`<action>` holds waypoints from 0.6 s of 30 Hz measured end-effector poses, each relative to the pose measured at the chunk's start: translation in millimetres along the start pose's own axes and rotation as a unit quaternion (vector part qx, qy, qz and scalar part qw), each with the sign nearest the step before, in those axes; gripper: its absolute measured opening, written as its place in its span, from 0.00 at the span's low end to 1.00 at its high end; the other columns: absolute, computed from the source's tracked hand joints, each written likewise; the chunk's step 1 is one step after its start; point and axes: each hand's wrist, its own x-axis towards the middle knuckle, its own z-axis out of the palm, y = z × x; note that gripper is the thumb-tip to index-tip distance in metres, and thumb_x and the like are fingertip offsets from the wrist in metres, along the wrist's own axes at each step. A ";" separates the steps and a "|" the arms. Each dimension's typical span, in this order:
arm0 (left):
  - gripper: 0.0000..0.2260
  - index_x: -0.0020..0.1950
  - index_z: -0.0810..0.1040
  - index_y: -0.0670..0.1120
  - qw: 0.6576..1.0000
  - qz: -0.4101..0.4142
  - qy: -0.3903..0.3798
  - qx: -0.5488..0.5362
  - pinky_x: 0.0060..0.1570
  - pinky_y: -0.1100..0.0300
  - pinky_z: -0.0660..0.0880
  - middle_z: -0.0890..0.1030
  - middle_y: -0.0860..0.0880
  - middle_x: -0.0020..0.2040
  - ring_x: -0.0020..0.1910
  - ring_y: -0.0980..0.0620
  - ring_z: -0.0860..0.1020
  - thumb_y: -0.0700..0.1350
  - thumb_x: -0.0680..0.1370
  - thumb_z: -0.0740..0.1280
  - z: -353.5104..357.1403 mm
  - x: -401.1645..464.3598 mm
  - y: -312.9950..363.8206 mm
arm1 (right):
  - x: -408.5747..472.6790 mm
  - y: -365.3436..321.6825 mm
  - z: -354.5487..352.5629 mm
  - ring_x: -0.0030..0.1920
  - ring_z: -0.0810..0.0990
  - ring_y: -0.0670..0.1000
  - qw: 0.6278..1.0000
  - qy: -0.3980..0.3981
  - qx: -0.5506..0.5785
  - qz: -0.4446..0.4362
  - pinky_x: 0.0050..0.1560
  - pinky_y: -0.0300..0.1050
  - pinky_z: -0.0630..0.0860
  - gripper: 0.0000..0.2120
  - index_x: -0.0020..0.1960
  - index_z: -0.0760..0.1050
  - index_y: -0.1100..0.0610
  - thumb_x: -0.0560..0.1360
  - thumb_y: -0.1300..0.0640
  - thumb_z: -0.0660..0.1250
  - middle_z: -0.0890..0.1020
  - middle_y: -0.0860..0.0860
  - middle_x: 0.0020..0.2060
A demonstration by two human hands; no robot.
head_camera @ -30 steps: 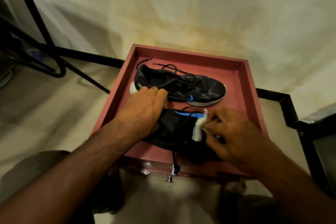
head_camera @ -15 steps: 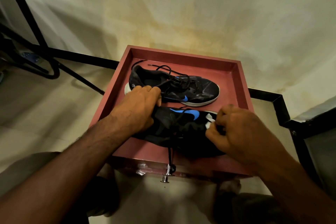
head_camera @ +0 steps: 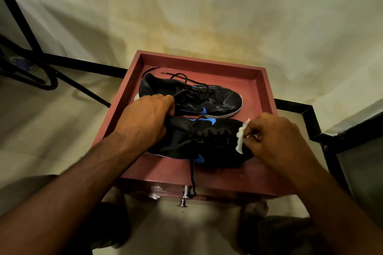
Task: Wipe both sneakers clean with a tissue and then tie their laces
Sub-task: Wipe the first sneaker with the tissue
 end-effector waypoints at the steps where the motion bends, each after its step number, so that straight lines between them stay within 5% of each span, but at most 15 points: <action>1: 0.11 0.52 0.73 0.54 1.000 -0.002 -0.002 0.002 0.48 0.48 0.79 0.78 0.52 0.51 0.49 0.48 0.78 0.41 0.75 0.68 0.6 0.1 0.7 | -1.7 -4.1 7.0 0.43 0.81 0.50 1.000 0.004 0.030 -0.005 0.43 0.41 0.71 0.03 0.42 0.84 0.49 0.73 0.57 0.74 0.82 0.48 0.44; 4: 0.11 0.54 0.73 0.53 1.000 0.000 -0.005 0.017 0.45 0.51 0.77 0.78 0.52 0.53 0.49 0.48 0.78 0.40 0.75 0.68 2.2 2.3 2.8 | -9.7 -30.1 31.8 0.46 0.79 0.49 0.989 0.005 0.132 -0.068 0.48 0.48 0.79 0.02 0.46 0.79 0.53 0.76 0.55 0.71 0.78 0.48 0.45; 7: 0.12 0.53 0.73 0.53 1.000 -0.001 -0.013 0.005 0.46 0.50 0.78 0.78 0.52 0.53 0.50 0.49 0.77 0.40 0.74 0.69 0.8 1.2 2.1 | -13.5 -49.2 45.4 0.45 0.77 0.46 0.970 0.004 0.194 -0.144 0.48 0.40 0.77 0.07 0.45 0.77 0.56 0.77 0.53 0.71 0.77 0.48 0.45; 11: 0.12 0.52 0.73 0.53 1.000 0.003 -0.007 -0.015 0.46 0.51 0.77 0.79 0.52 0.52 0.48 0.49 0.77 0.40 0.74 0.70 0.5 -2.2 0.1 | -0.4 -32.4 38.5 0.41 0.76 0.47 0.990 0.015 0.125 -0.070 0.40 0.40 0.69 0.13 0.38 0.74 0.50 0.77 0.48 0.71 0.76 0.46 0.40; 14: 0.11 0.52 0.73 0.53 1.000 0.002 -0.010 -0.012 0.45 0.51 0.76 0.79 0.52 0.51 0.46 0.50 0.75 0.41 0.75 0.70 2.2 -2.4 -1.5 | 7.2 -10.4 24.5 0.42 0.77 0.46 0.991 0.028 0.129 0.006 0.40 0.40 0.72 0.12 0.44 0.74 0.49 0.73 0.48 0.77 0.76 0.46 0.44; 18: 0.11 0.52 0.72 0.53 1.000 -0.007 -0.014 0.010 0.42 0.54 0.72 0.79 0.51 0.52 0.45 0.51 0.73 0.42 0.75 0.70 4.5 -0.7 -1.7 | 1.0 -27.7 31.9 0.48 0.80 0.43 0.981 0.011 0.187 -0.057 0.51 0.45 0.80 0.08 0.53 0.82 0.52 0.75 0.58 0.74 0.81 0.45 0.50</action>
